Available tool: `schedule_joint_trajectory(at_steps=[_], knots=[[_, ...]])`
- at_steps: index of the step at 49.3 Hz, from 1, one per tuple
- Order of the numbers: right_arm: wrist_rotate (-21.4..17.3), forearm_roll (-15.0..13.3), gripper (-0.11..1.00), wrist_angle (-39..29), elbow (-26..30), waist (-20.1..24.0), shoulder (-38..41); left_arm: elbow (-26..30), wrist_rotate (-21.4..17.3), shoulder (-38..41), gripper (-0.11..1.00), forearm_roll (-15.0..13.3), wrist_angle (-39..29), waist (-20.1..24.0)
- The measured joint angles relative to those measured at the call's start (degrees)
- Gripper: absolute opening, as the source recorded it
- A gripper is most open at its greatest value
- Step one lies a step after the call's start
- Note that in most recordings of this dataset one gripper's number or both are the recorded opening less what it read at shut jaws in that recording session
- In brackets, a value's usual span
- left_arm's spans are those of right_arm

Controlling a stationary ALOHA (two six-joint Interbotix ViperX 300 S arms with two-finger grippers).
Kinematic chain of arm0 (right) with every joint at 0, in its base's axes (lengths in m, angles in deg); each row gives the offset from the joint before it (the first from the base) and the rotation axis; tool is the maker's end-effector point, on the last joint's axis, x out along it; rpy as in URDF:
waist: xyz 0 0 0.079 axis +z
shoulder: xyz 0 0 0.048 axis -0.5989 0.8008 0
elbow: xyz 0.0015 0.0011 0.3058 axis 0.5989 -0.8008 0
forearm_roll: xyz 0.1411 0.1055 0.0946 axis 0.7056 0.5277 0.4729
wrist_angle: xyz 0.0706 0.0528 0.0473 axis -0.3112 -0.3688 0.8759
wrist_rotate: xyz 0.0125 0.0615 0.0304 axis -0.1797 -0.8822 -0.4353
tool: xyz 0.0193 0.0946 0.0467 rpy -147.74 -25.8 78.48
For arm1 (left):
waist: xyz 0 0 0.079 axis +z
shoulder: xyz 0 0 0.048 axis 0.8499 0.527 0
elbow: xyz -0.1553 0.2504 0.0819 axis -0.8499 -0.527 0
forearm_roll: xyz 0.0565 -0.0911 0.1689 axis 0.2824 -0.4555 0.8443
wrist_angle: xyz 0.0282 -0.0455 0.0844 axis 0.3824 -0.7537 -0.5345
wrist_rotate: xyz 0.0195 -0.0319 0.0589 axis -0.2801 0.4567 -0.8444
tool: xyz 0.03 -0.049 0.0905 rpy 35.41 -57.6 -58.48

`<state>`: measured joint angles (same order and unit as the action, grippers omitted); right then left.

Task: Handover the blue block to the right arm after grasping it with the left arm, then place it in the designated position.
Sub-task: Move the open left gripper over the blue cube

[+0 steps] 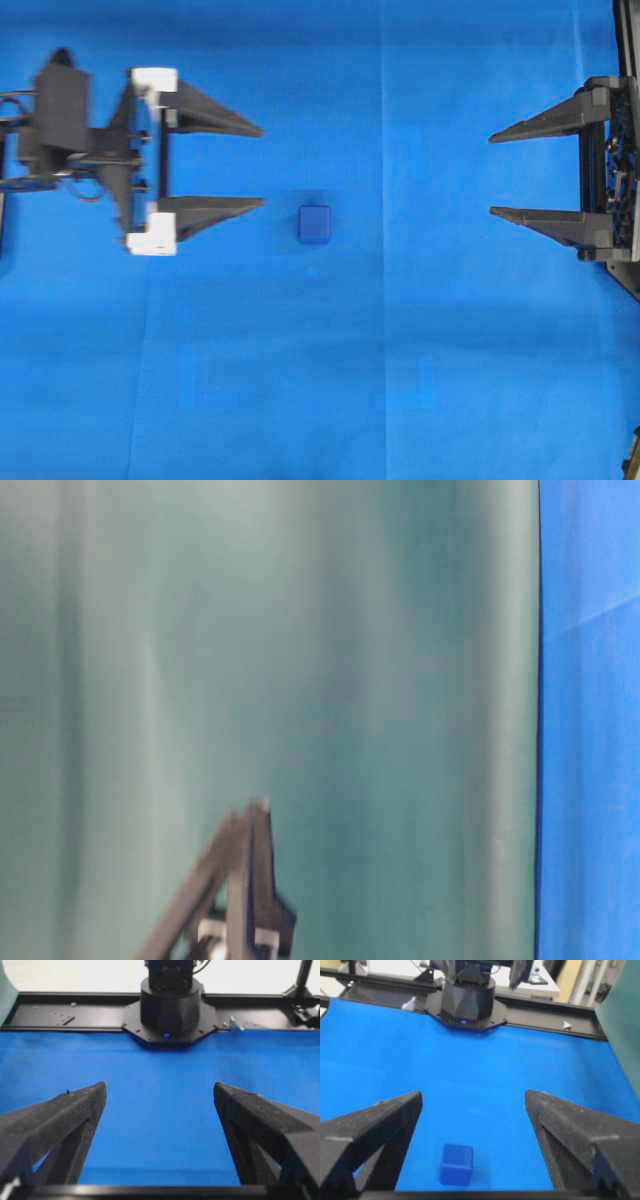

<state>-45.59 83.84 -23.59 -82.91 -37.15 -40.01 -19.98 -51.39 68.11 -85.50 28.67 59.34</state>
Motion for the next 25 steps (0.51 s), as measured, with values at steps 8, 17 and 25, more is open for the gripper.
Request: schedule_joint_trajectory(at_steps=[8, 17, 25], knots=[[0.0, 0.0, 0.96, 0.0, 0.0, 0.0, 0.1, 6.2, -0.1, 6.4, 0.92, 0.2, -1.9, 0.0], [0.0, 0.0, 0.96, 0.1, 0.0, 0.0, 0.2, 11.3, -0.1, 11.0, 0.92, 0.3, -5.4, 0.0], [0.0, 0.0, 0.96, 0.1, 0.0, 0.0, 0.2, 13.2, -0.1, 12.0, 0.92, 0.4, -7.6, 0.2]])
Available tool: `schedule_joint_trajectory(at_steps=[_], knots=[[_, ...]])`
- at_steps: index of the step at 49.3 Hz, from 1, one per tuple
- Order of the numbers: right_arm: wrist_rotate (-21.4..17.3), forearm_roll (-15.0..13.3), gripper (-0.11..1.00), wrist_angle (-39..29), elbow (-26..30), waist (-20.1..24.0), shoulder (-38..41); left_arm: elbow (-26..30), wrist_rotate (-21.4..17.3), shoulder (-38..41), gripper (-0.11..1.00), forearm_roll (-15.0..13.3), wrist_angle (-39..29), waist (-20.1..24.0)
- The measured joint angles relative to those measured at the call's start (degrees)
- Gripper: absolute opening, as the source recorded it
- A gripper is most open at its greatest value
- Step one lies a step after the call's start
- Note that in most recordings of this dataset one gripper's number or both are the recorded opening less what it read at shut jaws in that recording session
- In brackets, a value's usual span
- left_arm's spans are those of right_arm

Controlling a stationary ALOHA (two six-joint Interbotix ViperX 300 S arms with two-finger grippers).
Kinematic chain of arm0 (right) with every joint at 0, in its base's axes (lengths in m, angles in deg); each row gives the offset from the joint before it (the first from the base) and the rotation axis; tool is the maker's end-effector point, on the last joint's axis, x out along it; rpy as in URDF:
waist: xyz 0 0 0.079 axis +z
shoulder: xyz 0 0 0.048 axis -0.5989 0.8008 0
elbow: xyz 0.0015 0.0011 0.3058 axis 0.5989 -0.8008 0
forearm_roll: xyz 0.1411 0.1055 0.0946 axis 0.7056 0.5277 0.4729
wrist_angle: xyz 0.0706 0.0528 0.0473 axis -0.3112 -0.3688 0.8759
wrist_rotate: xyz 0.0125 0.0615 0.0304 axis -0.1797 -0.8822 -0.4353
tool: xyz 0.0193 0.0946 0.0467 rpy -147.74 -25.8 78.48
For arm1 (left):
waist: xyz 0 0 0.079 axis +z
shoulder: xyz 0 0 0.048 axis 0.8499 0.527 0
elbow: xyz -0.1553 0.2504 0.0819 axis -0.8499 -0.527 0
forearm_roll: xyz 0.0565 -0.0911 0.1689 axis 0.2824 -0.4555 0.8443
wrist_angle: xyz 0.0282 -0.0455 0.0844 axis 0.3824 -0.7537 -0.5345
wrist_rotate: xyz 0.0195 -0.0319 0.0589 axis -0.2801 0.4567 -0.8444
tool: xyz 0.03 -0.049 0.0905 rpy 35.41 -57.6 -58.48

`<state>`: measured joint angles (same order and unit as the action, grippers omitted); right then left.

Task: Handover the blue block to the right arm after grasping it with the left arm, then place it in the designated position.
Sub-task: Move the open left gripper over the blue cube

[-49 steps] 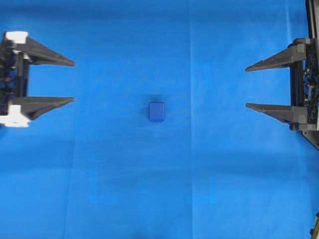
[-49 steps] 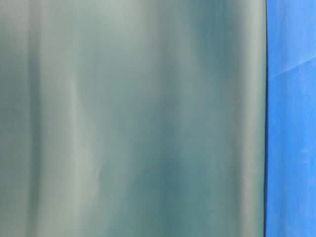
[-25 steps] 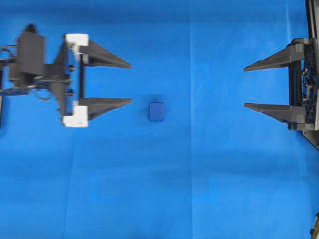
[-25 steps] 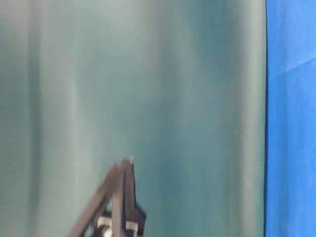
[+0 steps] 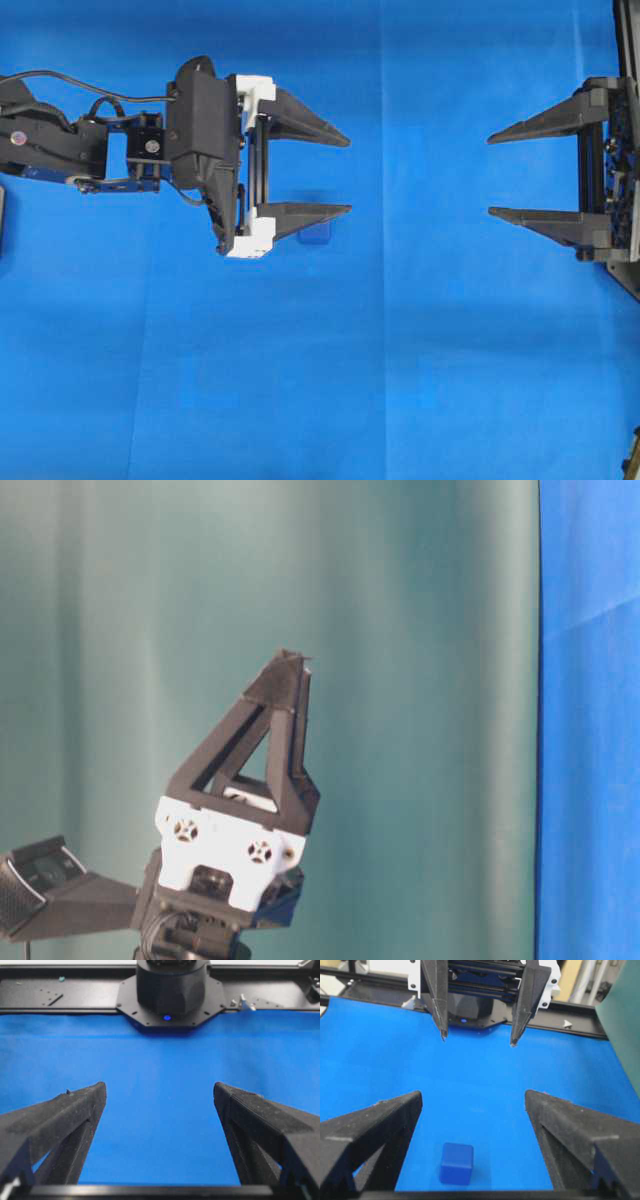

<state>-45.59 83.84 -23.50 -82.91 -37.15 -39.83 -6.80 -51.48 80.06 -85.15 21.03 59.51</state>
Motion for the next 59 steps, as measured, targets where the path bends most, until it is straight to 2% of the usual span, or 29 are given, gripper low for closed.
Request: schedule_joint_trajectory(at_steps=[6, 12, 21, 33, 44, 51, 59], knots=[[0.0, 0.0, 0.96, 0.0, 0.0, 0.0, 0.1, 0.4, 0.5, 0.0, 0.91, 0.0, -2.7, 0.3], [0.0, 0.0, 0.96, 0.0, 0.0, 0.0, 0.1, 2.2, 0.8, 0.1, 0.91, -0.1, -9.6, 0.4], [0.0, 0.0, 0.96, -0.1, 0.0, 0.0, 0.3, 6.7, 0.8, 1.5, 0.91, -0.1, -22.6, 0.3], [0.0, 0.0, 0.96, -0.2, 0.0, 0.0, 0.6, 15.6, 1.3, 6.7, 0.91, 0.0, -44.5, -0.3], [0.0, 0.0, 0.96, -0.2, 0.0, 0.0, 0.8, 23.3, 2.0, 10.6, 0.91, 0.0, -60.3, -0.8], [0.0, 0.0, 0.96, -0.2, 0.0, 0.0, 1.1, 26.3, 1.9, 12.1, 0.91, 0.0, -65.0, -1.0], [0.0, 0.0, 0.96, -0.3, 0.0, 0.0, 1.5, 27.1, 1.8, 12.4, 0.91, -0.1, -65.7, -1.0]])
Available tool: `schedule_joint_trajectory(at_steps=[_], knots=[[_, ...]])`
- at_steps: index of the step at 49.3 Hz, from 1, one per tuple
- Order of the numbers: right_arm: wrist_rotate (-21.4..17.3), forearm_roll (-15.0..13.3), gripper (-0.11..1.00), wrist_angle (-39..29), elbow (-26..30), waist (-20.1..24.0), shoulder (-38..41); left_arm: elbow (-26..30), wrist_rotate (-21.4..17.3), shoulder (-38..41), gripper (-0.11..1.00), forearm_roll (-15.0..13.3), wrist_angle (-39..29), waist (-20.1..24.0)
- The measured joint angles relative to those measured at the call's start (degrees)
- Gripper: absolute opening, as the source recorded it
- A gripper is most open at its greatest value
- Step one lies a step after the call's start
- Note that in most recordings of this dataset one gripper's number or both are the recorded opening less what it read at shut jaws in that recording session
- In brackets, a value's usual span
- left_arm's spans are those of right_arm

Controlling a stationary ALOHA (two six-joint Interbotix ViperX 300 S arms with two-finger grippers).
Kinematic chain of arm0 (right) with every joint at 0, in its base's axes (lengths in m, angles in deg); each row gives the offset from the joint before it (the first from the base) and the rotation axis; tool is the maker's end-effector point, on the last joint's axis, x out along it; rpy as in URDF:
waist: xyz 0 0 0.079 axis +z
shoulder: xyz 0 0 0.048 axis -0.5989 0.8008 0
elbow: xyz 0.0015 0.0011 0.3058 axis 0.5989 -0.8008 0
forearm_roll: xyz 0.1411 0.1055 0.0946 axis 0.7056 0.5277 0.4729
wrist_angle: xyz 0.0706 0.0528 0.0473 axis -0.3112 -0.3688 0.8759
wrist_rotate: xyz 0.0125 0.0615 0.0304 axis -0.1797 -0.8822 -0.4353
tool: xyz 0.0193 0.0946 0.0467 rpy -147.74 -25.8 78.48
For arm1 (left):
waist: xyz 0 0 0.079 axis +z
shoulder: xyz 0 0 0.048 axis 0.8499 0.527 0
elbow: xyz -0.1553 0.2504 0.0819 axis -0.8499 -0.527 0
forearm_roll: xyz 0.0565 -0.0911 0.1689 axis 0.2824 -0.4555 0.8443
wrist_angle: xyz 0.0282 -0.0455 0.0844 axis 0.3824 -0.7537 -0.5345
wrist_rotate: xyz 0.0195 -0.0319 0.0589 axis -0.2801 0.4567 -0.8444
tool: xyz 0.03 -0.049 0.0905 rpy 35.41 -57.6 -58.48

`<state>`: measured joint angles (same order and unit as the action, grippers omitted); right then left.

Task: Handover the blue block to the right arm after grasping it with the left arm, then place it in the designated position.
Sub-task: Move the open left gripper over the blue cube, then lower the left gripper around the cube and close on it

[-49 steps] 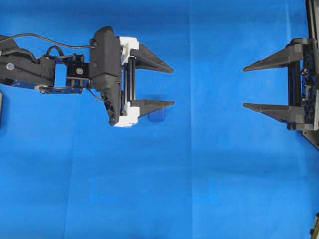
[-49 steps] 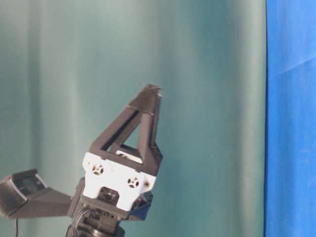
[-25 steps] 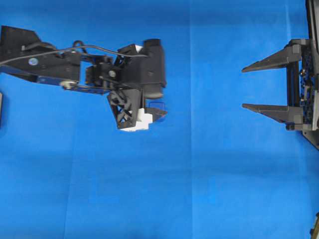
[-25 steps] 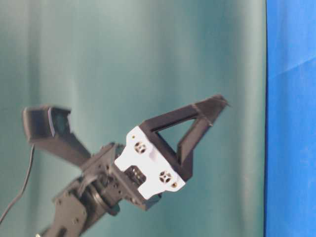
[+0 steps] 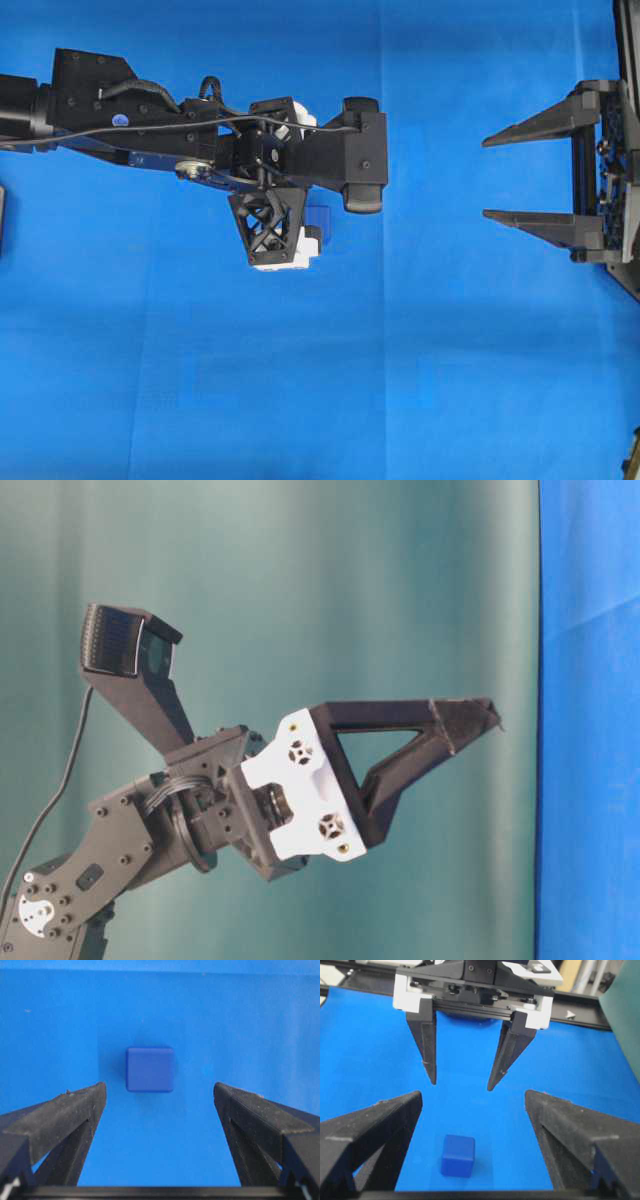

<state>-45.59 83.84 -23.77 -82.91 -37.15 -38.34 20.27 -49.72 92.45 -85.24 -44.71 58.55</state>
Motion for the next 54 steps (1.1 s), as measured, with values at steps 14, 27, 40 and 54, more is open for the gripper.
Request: schedule_joint_trajectory(at_steps=[14, 27, 40, 54], knots=[[0.0, 0.0, 0.96, 0.1, 0.0, 0.0, 0.0, 0.0, 0.4, 0.0, 0.91, 0.1, 0.4, 0.0], [0.0, 0.0, 0.96, 0.1, 0.0, 0.0, 0.1, 0.0, 0.4, 0.0, 0.91, 0.0, 0.4, 0.0], [0.0, 0.0, 0.96, 0.1, 0.0, 0.0, 0.1, 0.0, 0.4, 0.0, 0.91, 0.1, 1.1, 0.0], [0.0, 0.0, 0.96, 0.1, 0.0, 0.1, 0.1, -0.2, 0.4, 0.0, 0.91, 0.1, 1.3, 0.0]])
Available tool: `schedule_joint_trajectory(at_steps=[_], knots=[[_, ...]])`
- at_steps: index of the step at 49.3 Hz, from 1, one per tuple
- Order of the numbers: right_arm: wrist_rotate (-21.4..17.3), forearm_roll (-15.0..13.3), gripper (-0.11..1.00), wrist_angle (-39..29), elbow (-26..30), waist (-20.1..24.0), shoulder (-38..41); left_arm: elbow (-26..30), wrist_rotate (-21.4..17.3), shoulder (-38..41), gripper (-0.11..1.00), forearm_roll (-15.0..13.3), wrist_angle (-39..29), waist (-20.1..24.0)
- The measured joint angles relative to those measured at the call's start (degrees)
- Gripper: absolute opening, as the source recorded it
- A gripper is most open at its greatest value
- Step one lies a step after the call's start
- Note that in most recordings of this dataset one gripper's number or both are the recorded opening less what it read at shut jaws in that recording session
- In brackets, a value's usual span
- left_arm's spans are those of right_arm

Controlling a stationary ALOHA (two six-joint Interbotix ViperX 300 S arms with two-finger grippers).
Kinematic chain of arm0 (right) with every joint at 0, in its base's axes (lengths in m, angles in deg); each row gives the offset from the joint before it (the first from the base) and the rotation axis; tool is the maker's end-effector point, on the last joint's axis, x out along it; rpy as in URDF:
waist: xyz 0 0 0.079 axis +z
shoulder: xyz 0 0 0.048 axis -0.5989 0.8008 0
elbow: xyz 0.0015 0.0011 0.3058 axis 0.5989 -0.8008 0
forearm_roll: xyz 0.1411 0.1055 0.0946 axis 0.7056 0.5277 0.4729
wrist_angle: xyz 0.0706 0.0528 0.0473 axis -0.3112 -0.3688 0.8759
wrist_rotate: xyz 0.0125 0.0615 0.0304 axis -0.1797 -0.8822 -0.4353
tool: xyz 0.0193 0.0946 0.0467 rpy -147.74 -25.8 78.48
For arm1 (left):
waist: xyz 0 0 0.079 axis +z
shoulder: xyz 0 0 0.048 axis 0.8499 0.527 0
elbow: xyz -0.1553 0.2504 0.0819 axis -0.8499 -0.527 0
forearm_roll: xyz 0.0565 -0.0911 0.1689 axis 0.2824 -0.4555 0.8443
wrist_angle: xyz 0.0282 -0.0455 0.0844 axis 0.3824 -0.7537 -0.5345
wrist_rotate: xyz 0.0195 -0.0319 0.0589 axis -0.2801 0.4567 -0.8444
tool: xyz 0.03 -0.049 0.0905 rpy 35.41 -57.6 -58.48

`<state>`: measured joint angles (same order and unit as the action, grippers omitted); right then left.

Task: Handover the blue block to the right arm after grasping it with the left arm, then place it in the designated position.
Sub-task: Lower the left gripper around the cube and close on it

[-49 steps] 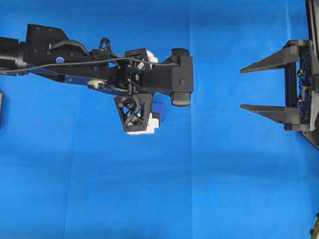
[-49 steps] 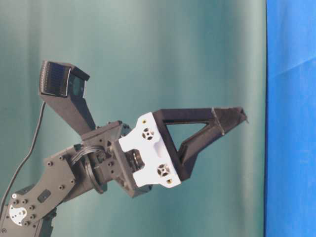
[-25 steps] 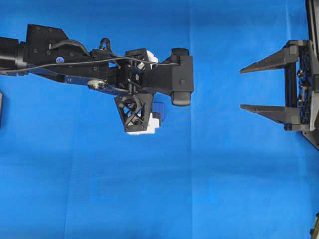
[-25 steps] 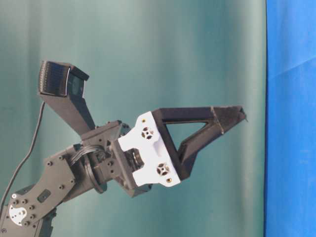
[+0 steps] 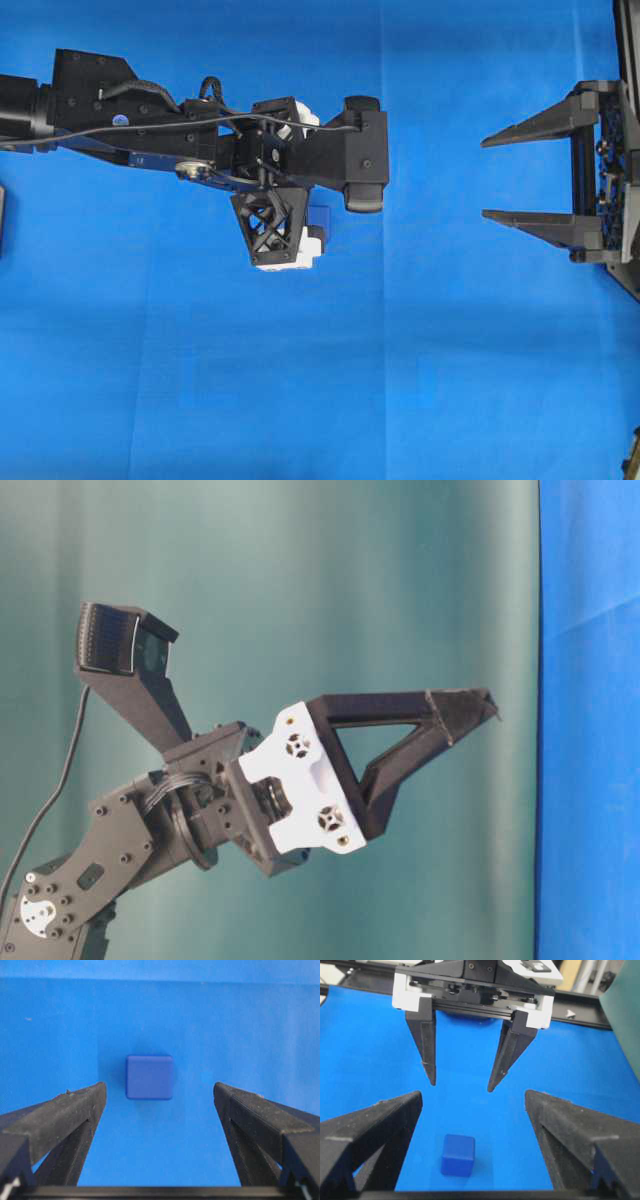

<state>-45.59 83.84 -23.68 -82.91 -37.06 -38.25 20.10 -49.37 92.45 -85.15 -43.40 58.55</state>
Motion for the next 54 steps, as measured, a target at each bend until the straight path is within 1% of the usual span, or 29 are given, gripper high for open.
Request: schedule_joint_trajectory(at_steps=[11, 23, 31, 44, 54], knots=[[0.0, 0.0, 0.96, 0.0, 0.0, -0.1, 0.0, -0.8, -0.4, 0.0, 0.91, -0.1, 1.1, 0.1], [0.0, 0.0, 0.96, -0.1, 0.0, -0.3, 0.0, -3.5, -0.2, 0.1, 0.91, 0.0, 5.4, 0.1], [0.0, 0.0, 0.96, 0.0, 0.0, -0.5, 0.0, -7.0, 0.1, 0.7, 0.91, 0.0, 9.9, 0.1], [0.0, 0.0, 0.96, 0.0, 0.0, -0.9, 1.1, -12.7, 0.1, 1.6, 0.91, 0.0, 19.8, 0.3], [0.0, 0.0, 0.96, 0.0, 0.0, -1.1, 1.7, -13.7, 0.0, 4.4, 0.91, 0.0, 23.2, 0.3]])
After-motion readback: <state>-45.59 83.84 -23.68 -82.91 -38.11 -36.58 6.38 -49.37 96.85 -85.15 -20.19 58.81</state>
